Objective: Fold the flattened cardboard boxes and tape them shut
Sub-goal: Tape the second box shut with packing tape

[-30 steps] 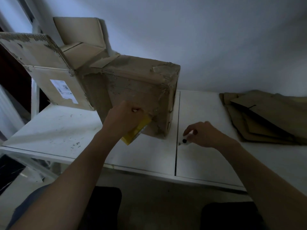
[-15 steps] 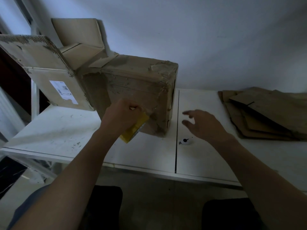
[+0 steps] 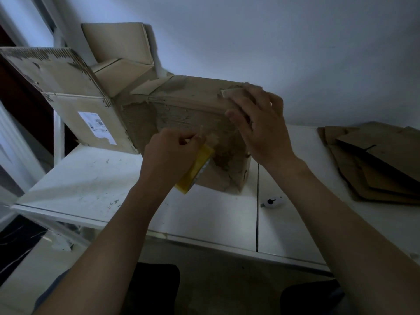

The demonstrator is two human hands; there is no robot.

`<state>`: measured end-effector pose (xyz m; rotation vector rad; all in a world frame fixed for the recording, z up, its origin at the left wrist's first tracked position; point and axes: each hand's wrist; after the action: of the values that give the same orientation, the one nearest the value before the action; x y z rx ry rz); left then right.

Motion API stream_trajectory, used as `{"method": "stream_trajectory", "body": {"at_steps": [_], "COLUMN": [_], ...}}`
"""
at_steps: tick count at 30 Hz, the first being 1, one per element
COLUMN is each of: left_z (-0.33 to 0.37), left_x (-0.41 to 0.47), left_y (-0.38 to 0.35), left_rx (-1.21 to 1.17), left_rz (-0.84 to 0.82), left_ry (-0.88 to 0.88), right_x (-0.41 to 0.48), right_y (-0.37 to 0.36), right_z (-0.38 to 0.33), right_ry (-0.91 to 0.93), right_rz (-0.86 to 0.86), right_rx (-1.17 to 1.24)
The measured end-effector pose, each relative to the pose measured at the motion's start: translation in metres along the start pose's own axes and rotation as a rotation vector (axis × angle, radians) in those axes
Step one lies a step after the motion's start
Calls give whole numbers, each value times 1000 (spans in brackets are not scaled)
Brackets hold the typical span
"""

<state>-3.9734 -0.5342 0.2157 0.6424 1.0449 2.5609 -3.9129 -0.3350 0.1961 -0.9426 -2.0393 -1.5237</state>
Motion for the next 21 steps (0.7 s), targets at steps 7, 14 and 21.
{"method": "stream_trajectory", "body": {"at_steps": [7, 14, 21], "left_z": [-6, -3, 9], "left_x": [1, 0, -12], "left_y": [-1, -1, 13], "left_rx": [-16, -155, -533], "left_rz": [-9, -33, -77], "left_ry": [44, 158, 342], "right_x": [0, -10, -1], "right_y": [-17, -11, 15], "right_z": [12, 10, 7], "right_ry": [-22, -6, -163], "right_rz": [48, -3, -54], "right_rx": [9, 18, 283]}}
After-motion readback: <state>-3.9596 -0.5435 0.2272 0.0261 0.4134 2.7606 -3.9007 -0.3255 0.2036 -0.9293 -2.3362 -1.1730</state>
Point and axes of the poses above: each hand's wrist, its own x-axis towards the middle knuckle, its own y-axis out of the back of the hand, z = x × y, and after that the axes turned 3 degrees about -x, right-handed
